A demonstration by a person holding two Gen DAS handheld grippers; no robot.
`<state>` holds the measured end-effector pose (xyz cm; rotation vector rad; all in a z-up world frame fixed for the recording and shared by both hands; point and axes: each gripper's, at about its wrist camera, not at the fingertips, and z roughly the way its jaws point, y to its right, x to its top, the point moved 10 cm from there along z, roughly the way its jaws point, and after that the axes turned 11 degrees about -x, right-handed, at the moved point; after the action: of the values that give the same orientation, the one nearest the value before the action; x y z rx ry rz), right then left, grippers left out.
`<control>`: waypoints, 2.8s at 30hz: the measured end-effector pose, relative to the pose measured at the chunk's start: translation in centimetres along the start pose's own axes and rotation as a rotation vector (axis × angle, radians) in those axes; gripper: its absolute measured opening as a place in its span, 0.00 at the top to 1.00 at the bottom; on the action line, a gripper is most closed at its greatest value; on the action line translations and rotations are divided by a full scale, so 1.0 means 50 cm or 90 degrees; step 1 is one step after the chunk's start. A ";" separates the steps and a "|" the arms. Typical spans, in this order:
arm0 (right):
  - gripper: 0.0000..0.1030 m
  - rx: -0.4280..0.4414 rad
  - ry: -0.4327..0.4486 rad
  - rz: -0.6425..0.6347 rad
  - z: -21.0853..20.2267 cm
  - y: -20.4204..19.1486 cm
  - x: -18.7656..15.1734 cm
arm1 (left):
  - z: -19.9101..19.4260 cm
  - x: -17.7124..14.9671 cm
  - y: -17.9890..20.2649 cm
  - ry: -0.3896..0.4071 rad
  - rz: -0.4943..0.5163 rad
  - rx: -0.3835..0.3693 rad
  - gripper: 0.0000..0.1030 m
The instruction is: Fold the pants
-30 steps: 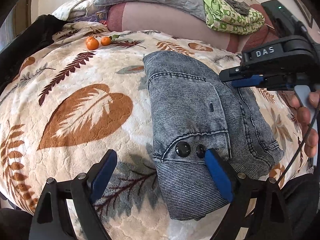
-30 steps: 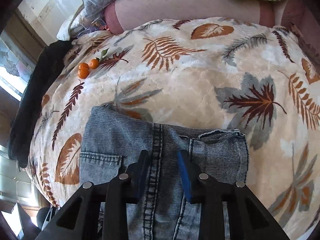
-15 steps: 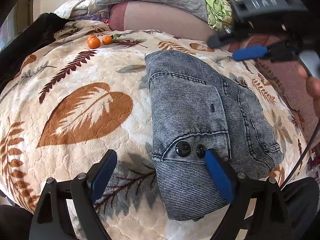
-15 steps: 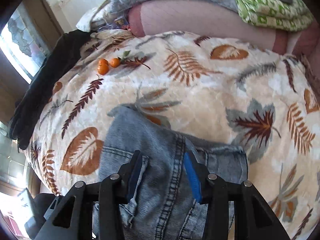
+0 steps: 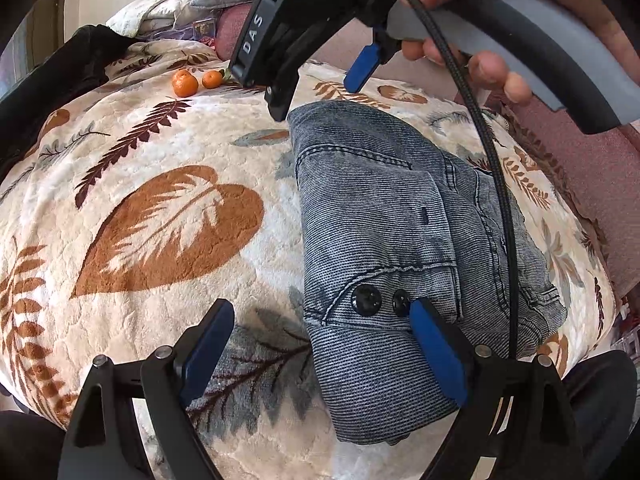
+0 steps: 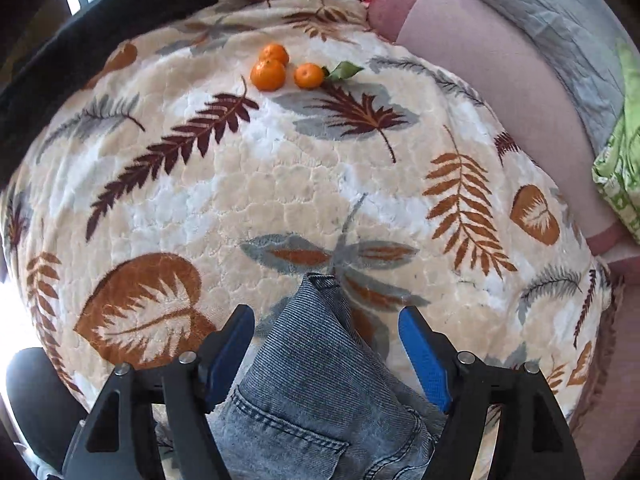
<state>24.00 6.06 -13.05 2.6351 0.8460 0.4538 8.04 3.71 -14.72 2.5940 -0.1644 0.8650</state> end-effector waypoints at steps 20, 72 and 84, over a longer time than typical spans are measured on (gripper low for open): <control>0.20 0.039 0.022 0.074 -0.021 0.040 0.003 | 0.000 0.001 0.002 0.005 0.003 0.016 0.12; 0.30 0.505 0.210 0.602 -0.076 0.223 -0.570 | -0.043 0.015 0.052 -0.049 -0.120 -0.138 0.13; 0.31 0.613 0.139 0.664 -0.062 0.120 -0.592 | 0.011 -0.035 0.041 -0.103 -0.093 -0.078 0.13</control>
<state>2.90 -15.78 -13.66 3.8368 -0.5617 0.6917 6.47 1.60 -15.48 2.5230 -0.0691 0.5753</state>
